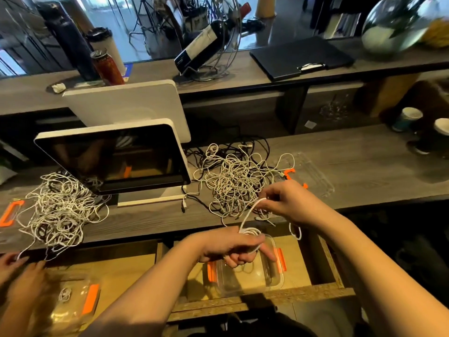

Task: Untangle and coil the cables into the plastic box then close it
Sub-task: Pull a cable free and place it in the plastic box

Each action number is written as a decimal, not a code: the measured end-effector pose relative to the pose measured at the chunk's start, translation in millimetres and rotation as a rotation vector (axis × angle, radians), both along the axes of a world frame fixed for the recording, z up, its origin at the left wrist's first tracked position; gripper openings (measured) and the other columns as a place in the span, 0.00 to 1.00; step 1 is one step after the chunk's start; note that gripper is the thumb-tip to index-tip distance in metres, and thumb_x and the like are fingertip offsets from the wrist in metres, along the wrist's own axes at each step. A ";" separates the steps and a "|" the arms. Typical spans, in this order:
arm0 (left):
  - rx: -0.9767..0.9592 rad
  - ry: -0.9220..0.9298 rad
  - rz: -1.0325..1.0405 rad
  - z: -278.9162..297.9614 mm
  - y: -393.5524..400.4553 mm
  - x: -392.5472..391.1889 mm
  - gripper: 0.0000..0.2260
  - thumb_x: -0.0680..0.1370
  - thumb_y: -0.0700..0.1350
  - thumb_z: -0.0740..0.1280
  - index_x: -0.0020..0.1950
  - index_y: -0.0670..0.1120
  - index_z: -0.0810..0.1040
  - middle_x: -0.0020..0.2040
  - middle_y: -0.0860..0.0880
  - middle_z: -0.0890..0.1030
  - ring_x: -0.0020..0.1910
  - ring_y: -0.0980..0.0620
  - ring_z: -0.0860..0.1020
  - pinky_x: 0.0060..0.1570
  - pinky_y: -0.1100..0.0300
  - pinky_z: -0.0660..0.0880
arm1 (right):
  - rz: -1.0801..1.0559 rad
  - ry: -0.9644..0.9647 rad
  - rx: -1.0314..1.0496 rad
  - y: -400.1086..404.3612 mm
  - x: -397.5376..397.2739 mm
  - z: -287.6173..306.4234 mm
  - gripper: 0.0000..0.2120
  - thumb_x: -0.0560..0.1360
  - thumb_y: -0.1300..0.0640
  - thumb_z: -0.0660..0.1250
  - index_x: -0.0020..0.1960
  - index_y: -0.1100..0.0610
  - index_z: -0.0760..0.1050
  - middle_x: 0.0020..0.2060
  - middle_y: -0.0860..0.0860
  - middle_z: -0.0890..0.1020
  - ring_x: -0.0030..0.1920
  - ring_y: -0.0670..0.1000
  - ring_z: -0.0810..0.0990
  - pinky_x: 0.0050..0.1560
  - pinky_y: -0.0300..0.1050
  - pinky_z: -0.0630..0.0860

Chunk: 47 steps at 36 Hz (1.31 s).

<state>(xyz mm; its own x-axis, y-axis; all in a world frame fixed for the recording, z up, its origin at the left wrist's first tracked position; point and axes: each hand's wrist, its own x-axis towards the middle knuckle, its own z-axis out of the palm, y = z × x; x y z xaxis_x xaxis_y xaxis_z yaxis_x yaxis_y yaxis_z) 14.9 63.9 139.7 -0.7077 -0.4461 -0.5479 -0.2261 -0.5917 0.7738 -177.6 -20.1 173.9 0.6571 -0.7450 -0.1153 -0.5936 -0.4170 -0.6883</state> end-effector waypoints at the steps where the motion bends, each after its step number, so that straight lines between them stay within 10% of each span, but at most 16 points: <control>1: -0.010 -0.008 -0.010 0.8 0.9 0.4 0.26 0.80 0.64 0.60 0.66 0.47 0.80 0.35 0.52 0.67 0.29 0.59 0.61 0.27 0.66 0.61 | 0.012 0.007 0.018 -2.2 -2.4 0.6 0.08 0.77 0.50 0.70 0.41 0.51 0.80 0.32 0.48 0.80 0.32 0.46 0.74 0.35 0.44 0.69; 7: -0.049 0.019 0.139 4.5 5.8 -3.2 0.20 0.83 0.59 0.55 0.64 0.53 0.81 0.36 0.51 0.73 0.32 0.56 0.67 0.32 0.67 0.69 | 0.025 -0.078 0.262 -1.7 -16.5 2.5 0.06 0.77 0.55 0.70 0.43 0.55 0.81 0.34 0.48 0.80 0.35 0.42 0.75 0.39 0.37 0.72; 12: -0.011 0.167 0.668 1.3 -1.5 -0.4 0.22 0.82 0.58 0.55 0.61 0.48 0.84 0.33 0.47 0.76 0.29 0.54 0.70 0.29 0.62 0.66 | -0.057 -0.213 0.374 3.1 -24.1 -6.1 0.07 0.78 0.56 0.68 0.44 0.56 0.83 0.36 0.55 0.82 0.37 0.50 0.77 0.41 0.43 0.73; 20: -0.252 -0.092 0.892 -1.7 -4.8 -5.0 0.22 0.86 0.55 0.53 0.60 0.45 0.82 0.36 0.44 0.81 0.30 0.53 0.75 0.29 0.64 0.69 | -0.235 -0.321 0.495 24.4 -12.3 -29.0 0.13 0.81 0.55 0.64 0.40 0.56 0.79 0.24 0.47 0.68 0.24 0.45 0.64 0.26 0.39 0.60; 31: -0.046 0.227 1.268 -0.7 -13.9 3.4 0.23 0.86 0.56 0.51 0.63 0.44 0.79 0.51 0.43 0.83 0.48 0.48 0.82 0.56 0.51 0.79 | -0.171 -0.288 0.514 71.5 18.8 -42.0 0.13 0.84 0.55 0.59 0.45 0.59 0.76 0.27 0.46 0.70 0.26 0.42 0.66 0.27 0.34 0.63; 41: -0.012 0.140 1.390 -5.6 -18.0 -2.2 0.24 0.86 0.57 0.50 0.62 0.43 0.78 0.32 0.51 0.67 0.28 0.57 0.64 0.27 0.64 0.63 | 0.000 -0.103 0.295 94.0 43.9 -33.4 0.14 0.83 0.49 0.60 0.44 0.54 0.77 0.30 0.45 0.73 0.30 0.42 0.69 0.33 0.42 0.65; 47: 0.200 0.256 1.438 -2.0 -22.7 1.2 0.21 0.86 0.58 0.50 0.54 0.44 0.76 0.30 0.51 0.67 0.25 0.55 0.67 0.29 0.61 0.66 | 0.010 -0.048 0.266 88.8 39.8 -34.0 0.14 0.83 0.49 0.59 0.45 0.53 0.77 0.33 0.47 0.77 0.33 0.42 0.72 0.35 0.41 0.67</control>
<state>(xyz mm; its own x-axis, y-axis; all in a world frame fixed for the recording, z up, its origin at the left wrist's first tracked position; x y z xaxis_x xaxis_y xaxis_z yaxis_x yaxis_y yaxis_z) 16.1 41.2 137.7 0.1835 -0.7672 -0.6145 0.7623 -0.2836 0.5818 -137.8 68.6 139.9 0.6736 -0.6862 -0.2747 -0.5542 -0.2231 -0.8019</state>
